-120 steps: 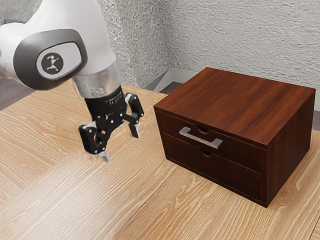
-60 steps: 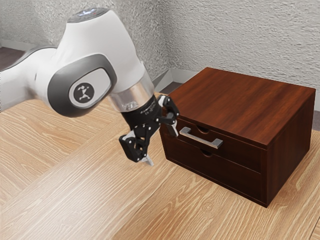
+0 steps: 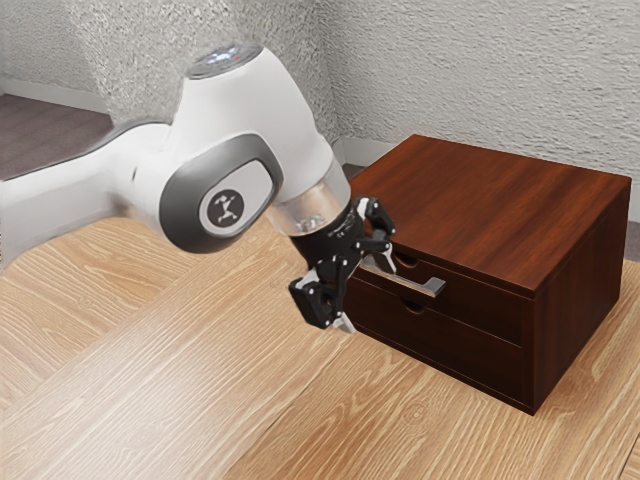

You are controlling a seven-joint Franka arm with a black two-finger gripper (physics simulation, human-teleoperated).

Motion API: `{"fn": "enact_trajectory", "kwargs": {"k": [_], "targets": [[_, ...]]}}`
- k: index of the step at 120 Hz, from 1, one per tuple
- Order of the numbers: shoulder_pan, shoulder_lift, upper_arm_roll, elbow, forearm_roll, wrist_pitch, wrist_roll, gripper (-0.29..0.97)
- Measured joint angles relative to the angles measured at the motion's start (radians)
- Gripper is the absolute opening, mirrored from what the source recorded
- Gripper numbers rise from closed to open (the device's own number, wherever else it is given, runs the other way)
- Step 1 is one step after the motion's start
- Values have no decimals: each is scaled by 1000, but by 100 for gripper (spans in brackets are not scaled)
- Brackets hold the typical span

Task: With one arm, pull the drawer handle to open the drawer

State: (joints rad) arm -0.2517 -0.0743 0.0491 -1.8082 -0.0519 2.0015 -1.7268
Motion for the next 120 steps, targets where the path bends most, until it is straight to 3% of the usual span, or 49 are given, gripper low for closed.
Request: {"fn": "enact_trajectory", "kwargs": {"k": [96, 120], "targets": [[60, 85, 15, 54, 10, 50, 13, 68], [109, 88, -17, 60, 55, 50, 54, 68]]}}
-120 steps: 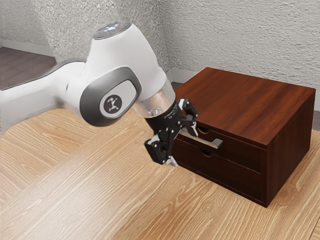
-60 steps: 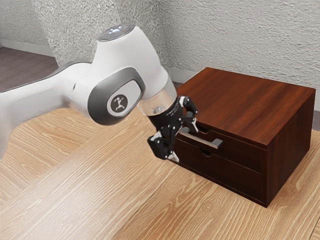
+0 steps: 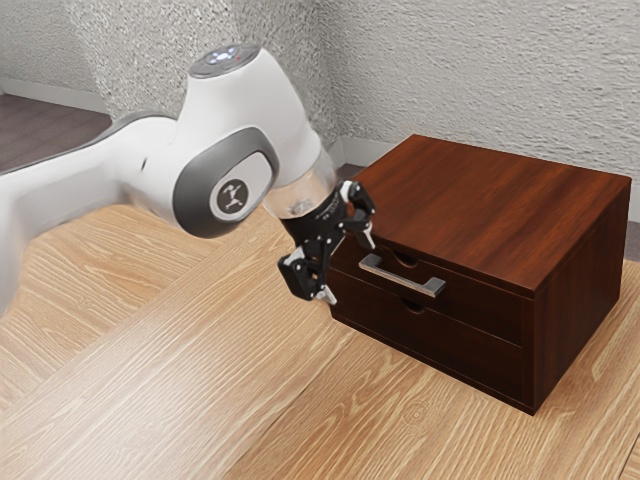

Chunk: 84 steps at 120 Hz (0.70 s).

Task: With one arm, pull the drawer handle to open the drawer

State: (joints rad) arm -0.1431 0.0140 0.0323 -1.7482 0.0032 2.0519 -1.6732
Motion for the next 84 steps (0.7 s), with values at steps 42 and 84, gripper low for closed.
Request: {"fn": "enact_trajectory", "kwargs": {"k": [42, 84], "targets": [[-142, -74, 16, -54, 27, -8, 71, 68], [-144, -72, 90, -52, 17, -9, 110, 68]]}}
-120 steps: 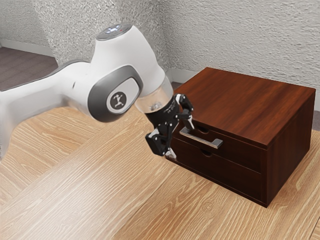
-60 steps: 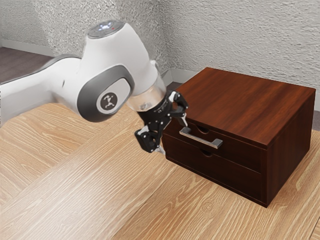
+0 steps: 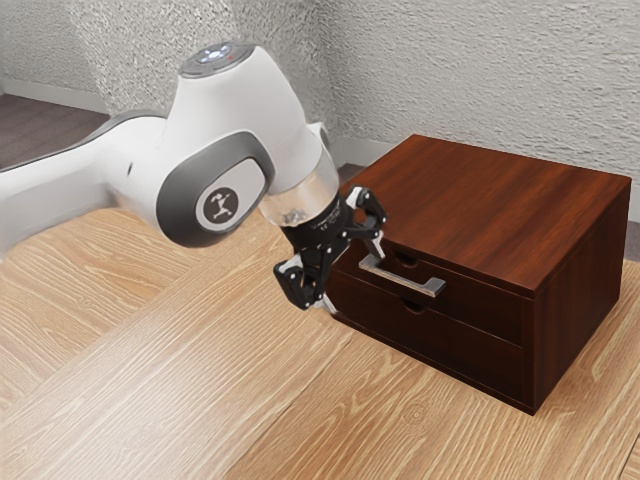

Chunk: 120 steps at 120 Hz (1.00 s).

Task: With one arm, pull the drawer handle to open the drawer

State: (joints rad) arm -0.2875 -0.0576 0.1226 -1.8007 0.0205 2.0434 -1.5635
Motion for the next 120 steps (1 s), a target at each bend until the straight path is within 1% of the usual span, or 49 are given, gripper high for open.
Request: {"fn": "enact_trajectory", "kwargs": {"k": [32, 76, 98, 120], "targets": [[-38, 1, -1, 0, -1, 0, 19, 68], [-24, 12, -1, 1, -1, 2, 35, 68], [-28, 18, -1, 2, 2, 2, 39, 52], [-30, 38, -1, 20, 3, 3, 43, 46]]}}
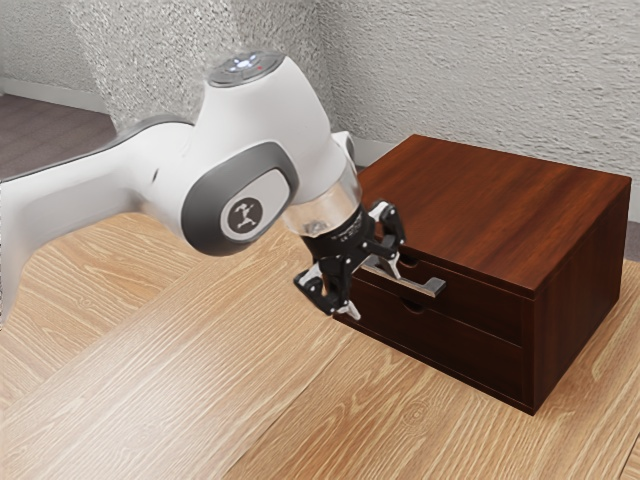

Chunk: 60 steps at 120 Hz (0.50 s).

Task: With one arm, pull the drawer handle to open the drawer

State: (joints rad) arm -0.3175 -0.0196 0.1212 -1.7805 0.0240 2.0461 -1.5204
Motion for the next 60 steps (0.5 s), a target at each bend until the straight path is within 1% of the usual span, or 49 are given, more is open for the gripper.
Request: {"fn": "enact_trajectory", "kwargs": {"k": [34, 60], "targets": [[2, 25, 1, 19, 2, 2, 8, 43], [14, 54, 1, 60, 2, 4, 19, 43]]}}
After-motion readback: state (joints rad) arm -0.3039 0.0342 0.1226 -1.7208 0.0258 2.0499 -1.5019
